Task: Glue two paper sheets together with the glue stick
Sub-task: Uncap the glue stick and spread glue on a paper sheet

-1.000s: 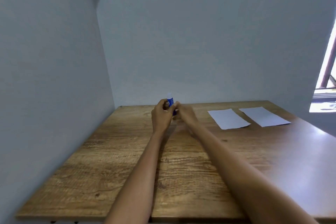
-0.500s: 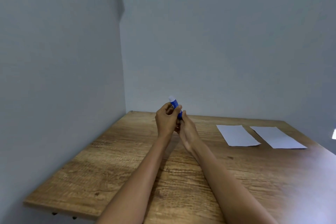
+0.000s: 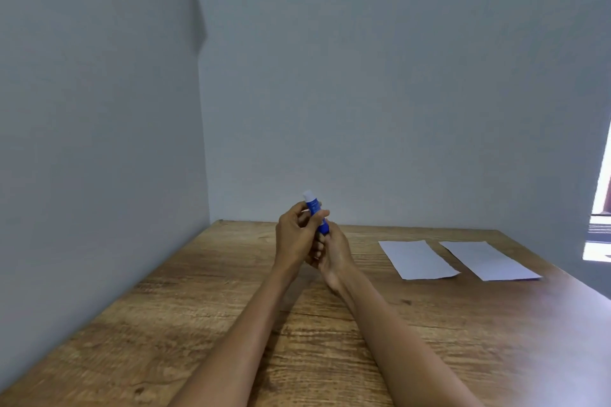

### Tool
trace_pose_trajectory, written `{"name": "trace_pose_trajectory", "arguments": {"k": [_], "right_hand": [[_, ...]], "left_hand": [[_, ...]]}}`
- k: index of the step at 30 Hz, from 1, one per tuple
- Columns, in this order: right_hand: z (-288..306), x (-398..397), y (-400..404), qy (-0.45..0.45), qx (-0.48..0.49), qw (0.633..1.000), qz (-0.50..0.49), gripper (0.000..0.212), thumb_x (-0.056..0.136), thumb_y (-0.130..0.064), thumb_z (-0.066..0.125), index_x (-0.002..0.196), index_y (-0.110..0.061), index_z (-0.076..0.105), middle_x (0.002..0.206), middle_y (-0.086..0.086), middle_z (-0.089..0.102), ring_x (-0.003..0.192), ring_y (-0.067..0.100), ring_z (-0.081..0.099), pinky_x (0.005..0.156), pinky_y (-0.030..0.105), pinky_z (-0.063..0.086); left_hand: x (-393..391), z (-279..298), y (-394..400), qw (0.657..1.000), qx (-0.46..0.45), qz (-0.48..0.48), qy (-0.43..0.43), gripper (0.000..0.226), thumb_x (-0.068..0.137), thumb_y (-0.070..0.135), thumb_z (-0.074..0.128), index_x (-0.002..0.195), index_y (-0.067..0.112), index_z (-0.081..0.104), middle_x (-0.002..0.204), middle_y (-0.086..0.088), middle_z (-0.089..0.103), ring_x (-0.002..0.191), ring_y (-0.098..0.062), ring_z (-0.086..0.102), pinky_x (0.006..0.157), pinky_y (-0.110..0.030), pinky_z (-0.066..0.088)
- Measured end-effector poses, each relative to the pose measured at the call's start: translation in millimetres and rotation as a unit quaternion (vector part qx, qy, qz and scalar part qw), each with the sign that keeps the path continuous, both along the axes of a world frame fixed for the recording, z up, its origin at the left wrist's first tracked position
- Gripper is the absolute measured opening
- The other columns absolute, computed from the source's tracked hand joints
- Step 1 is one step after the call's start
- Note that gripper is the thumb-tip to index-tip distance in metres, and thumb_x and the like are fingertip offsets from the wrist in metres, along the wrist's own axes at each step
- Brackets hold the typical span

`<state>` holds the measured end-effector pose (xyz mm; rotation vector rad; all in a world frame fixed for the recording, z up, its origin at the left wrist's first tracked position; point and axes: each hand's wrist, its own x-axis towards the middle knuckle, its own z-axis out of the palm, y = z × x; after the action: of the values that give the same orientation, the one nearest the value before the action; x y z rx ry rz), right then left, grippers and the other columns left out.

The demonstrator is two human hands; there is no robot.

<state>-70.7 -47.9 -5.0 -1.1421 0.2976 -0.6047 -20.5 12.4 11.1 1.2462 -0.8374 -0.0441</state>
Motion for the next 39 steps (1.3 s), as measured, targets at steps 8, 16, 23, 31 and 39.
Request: {"name": "trace_pose_trajectory", "arguments": {"k": [8,16,23,31,39], "right_hand": [[-1.1,3.6,8.8,-0.062,-0.01,0.994,0.085,0.046,0.102,-0.04,0.03,0.104,-0.016,0.069,0.093,0.008,0.062,0.078,0.016,0.056,0.074,0.031,0.045],[-0.6,8.5,11.7,-0.036,0.002,0.999,0.001,0.056,0.1,-0.048,0.031,0.107,-0.005,0.066,0.088,0.012,0.06,0.069,0.016,0.055,0.064,0.029,0.045],[3.0,13.7,12.5,-0.044,-0.025,0.998,0.037,0.049,0.101,-0.044,0.031,0.1,-0.012,0.068,0.067,0.004,0.053,0.053,0.011,0.049,0.055,0.025,0.042],[3.4,14.7,14.8,-0.029,0.018,0.999,0.033,0.054,0.1,-0.048,0.03,0.106,-0.008,0.065,0.092,0.012,0.065,0.072,0.018,0.057,0.064,0.031,0.045],[2.9,10.1,9.5,0.041,0.0,0.999,-0.023,0.055,0.097,-0.056,0.031,0.063,-0.016,0.047,0.049,-0.002,0.036,0.039,0.009,0.031,0.039,0.021,0.028]], "left_hand": [[9.4,1.3,7.7,0.997,-0.06,0.013,0.047,0.011,0.086,0.016,0.064,0.086,0.027,0.064,0.088,0.0,0.075,0.086,-0.014,0.071,0.08,-0.032,0.057],[5.5,-1.4,4.9,0.999,-0.038,0.013,0.029,0.009,0.083,0.02,0.067,0.092,0.022,0.064,0.092,-0.008,0.074,0.085,-0.018,0.071,0.082,-0.037,0.057],[16.2,1.5,5.8,0.997,-0.049,0.045,0.029,0.01,0.083,0.021,0.067,0.092,0.017,0.066,0.087,-0.004,0.075,0.079,-0.016,0.071,0.075,-0.033,0.057],[16.2,-1.8,3.6,0.998,-0.034,0.047,0.02,0.014,0.083,0.023,0.069,0.094,0.017,0.066,0.087,-0.007,0.073,0.082,-0.021,0.07,0.076,-0.037,0.057],[12.6,-2.6,2.7,1.0,-0.026,0.008,-0.001,0.012,0.083,0.02,0.069,0.094,0.017,0.065,0.087,-0.011,0.074,0.072,-0.015,0.069,0.065,-0.021,0.055]]}}
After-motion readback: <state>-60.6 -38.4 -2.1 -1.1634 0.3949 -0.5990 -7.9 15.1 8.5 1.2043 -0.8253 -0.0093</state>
